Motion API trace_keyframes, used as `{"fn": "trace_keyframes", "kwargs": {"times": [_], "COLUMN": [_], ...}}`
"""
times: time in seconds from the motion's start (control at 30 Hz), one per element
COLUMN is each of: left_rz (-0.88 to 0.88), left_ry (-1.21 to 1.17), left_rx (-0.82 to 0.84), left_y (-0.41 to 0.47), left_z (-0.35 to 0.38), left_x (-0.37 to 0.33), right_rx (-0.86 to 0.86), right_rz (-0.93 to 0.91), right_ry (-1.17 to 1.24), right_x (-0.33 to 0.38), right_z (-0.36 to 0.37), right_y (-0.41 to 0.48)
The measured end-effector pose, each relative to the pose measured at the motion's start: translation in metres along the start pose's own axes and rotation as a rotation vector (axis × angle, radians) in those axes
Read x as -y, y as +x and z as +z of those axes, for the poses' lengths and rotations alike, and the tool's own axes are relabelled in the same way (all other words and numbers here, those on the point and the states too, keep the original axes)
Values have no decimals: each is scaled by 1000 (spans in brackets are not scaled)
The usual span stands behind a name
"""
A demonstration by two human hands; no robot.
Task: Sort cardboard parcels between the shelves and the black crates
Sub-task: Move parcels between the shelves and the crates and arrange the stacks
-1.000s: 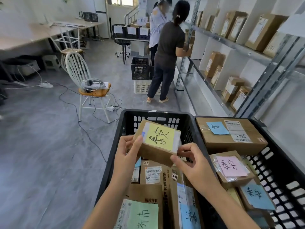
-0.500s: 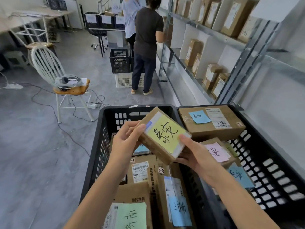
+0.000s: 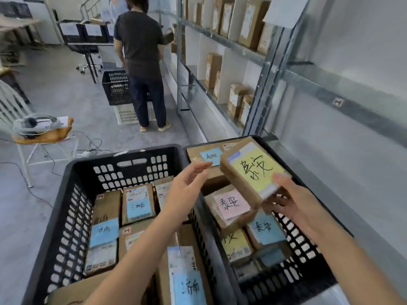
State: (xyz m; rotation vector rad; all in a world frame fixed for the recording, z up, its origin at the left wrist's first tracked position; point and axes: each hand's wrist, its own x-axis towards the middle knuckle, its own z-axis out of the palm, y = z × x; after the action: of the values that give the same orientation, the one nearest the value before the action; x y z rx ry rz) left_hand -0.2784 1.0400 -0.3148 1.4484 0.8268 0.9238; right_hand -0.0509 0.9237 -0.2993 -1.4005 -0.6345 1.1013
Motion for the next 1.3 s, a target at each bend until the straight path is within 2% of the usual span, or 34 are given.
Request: {"fn": "trace_keyframes", "kwargs": {"times": [0.1, 0.3, 0.67, 0.8, 0.93, 1.17, 1.3], "left_rz": [1, -16, 38, 34, 24, 28, 165], "left_ry": [38, 184, 594, 780, 872, 884, 751], "left_rx": [80, 162, 275, 303, 362, 514, 430], "left_y": [7, 15, 29, 27, 25, 31, 31], "left_z": [32, 77, 92, 88, 84, 72, 74], "left_x": [7, 24, 60, 69, 76, 68, 54], "right_rx": [-76, -234, -175, -144, -119, -87, -199], "right_rz": [-24, 95, 300, 352, 314, 261, 106], "right_ry": [30, 19, 57, -35, -200, -388, -623], "right_x": [-4, -40, -80, -88, -82, -70, -61], "right_z": [-45, -106, -82, -85, -81, -71, -72], "right_y": [-2, -5, 30, 46, 51, 49, 38]}}
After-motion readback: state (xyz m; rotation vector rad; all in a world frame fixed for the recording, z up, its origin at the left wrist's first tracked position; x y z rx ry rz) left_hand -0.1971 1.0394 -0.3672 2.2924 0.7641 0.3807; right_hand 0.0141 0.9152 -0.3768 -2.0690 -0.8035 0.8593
